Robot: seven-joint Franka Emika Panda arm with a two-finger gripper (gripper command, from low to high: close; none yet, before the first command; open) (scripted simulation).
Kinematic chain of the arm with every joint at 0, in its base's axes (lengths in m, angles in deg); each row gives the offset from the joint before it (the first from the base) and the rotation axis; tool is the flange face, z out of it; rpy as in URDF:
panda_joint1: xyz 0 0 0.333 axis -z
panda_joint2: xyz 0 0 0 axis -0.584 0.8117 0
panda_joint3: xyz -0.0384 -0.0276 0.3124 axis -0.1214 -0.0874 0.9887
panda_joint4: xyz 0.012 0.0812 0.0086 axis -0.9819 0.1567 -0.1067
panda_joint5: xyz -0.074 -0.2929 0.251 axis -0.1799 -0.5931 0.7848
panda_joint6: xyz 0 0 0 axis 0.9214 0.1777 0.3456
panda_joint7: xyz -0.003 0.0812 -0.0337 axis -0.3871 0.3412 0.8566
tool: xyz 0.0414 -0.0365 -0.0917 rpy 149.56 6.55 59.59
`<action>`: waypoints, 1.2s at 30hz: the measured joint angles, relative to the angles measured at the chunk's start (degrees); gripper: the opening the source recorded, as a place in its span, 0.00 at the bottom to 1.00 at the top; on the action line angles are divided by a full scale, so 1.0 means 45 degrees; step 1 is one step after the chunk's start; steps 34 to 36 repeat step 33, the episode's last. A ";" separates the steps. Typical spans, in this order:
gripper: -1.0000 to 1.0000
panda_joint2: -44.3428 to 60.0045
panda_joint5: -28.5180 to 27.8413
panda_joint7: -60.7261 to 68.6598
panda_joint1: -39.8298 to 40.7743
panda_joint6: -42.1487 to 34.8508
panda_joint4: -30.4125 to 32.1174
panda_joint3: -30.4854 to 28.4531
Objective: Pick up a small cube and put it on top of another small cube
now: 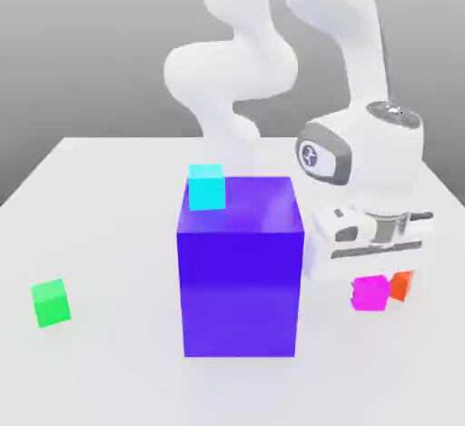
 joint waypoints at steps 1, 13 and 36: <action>0.00 -0.0358 -0.0138 0.0601 0.0063 -0.0057 -0.0292 -0.0030; 0.00 -0.1298 -0.0300 0.6552 0.5965 -0.1434 -0.1596 -0.3789; 1.00 0.1844 0.2649 1.1362 1.1174 -0.0421 -0.1555 -0.5987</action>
